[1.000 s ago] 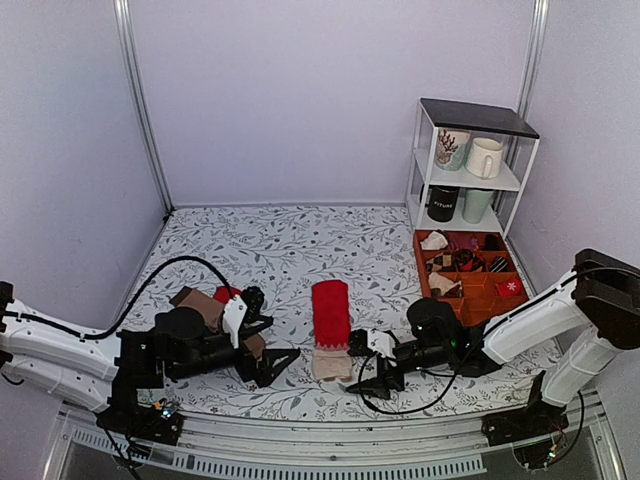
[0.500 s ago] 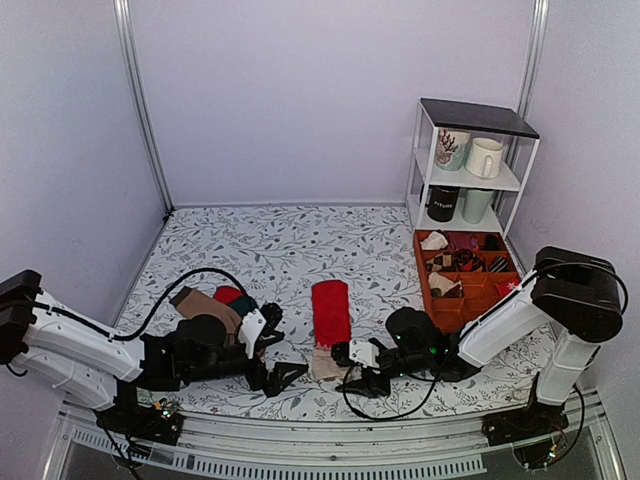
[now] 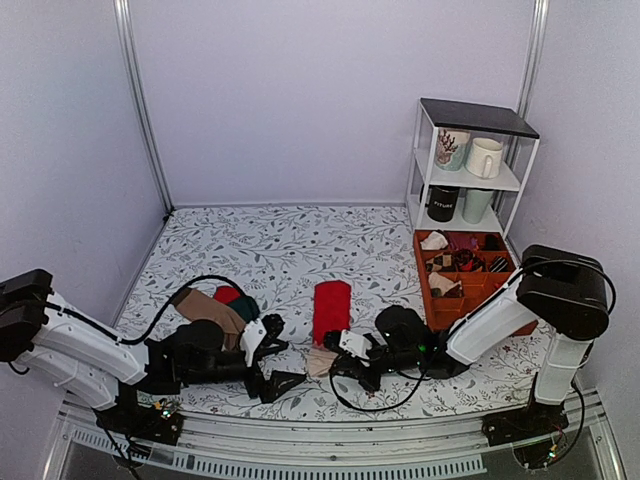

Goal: Roll the socks
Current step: Pick up the pair of socks from the center of the board, then roll a pair of socks at the center of the board.

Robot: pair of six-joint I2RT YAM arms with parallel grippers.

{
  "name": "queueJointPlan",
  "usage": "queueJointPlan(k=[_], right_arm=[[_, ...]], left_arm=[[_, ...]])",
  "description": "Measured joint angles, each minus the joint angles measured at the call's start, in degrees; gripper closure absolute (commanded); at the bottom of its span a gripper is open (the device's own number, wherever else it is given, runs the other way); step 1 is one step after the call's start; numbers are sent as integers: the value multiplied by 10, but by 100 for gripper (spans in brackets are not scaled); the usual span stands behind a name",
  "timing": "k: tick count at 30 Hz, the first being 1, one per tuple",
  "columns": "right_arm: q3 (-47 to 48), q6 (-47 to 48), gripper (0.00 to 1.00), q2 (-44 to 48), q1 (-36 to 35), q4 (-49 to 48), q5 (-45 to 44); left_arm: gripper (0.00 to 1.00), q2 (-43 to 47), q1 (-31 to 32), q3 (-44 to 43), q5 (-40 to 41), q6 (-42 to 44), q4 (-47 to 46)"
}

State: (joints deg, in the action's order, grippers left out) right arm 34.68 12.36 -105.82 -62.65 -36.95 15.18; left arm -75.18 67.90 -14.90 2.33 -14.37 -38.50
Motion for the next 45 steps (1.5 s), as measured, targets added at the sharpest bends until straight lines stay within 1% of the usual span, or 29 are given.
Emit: queueJointPlan(k=[3,7,12,18,22,25,29,33,38,41,42,44,45], right_arm=[[27,-37,100,0,2,50,27],[67,-102,100,-4,9,128,82],[81,-189,100,-9,32,168,145],[80,-274,100,-20,53,174,206],[81,-303,100,-28,59,174,234],[84,-317,100,-35,63,173,254],[86,-325,100,-42,66,173,275],[88,-330,100,-46,69,175,290],[89,-332,100,-49,74,177,304],[91,-333,100,-53,77,180,313],[92,-333,100,-54,79,182,316],[93,-333,99,-55,80,185,321],[93,-333,98,-55,80,186,322]], left_arm=[[24,-13,0,6,-15,19,-16],[33,-43,-1,6,-40,49,-48],[43,-99,-1,2,-65,78,-84],[41,-184,-1,-32,-87,100,-99],[41,-199,-1,-41,-88,114,-102],[43,-201,0,-48,-83,126,-102],[49,-221,1,-65,-81,141,-102],[53,-254,3,-78,-83,150,-103],[57,-267,7,-78,-84,152,-103],[66,-272,8,-78,-83,152,-107],[71,-274,9,-78,-83,151,-110],[99,-280,9,-79,-82,151,-116],[100,-282,9,-80,-83,147,-118]])
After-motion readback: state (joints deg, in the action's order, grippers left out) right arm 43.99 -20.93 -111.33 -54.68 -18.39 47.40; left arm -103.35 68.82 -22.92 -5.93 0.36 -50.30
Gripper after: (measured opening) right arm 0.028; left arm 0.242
